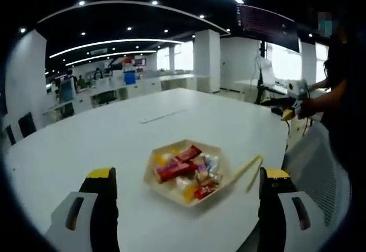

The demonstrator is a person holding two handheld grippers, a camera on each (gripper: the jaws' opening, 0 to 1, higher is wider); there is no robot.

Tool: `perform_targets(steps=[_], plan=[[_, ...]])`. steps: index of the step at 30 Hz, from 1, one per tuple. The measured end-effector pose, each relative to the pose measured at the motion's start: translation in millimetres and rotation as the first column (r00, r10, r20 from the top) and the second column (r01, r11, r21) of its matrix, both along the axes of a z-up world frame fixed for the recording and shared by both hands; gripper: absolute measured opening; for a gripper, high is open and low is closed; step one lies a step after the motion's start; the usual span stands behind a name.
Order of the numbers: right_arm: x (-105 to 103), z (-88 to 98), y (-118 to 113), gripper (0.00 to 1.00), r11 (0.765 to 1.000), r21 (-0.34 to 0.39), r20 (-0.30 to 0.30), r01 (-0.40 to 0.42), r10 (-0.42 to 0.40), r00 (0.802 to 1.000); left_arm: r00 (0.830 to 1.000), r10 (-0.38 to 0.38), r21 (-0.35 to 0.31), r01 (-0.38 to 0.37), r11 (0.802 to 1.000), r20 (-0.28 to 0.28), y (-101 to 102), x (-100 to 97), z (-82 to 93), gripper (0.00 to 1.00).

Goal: Place the target food into the container with the food tongs after gripping and lifting it, then release it inside without dropping or visibly crushing the food.

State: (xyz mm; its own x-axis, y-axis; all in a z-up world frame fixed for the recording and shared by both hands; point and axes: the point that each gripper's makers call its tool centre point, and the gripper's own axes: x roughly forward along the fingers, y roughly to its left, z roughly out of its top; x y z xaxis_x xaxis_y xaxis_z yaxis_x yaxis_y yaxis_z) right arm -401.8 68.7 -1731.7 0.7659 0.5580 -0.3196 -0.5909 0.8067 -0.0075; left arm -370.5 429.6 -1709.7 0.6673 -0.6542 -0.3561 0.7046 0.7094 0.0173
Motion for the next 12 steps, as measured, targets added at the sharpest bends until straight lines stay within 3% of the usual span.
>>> perform_targets(steps=[12], plan=[[-1.2, 0.7, 2.3, 1.0, 1.0, 0.003, -0.002, -0.005, 0.005, 1.0, 1.0, 0.014, 0.013, -0.014, 1.0, -0.021, 7.3, -4.7, -11.9, 1.0]])
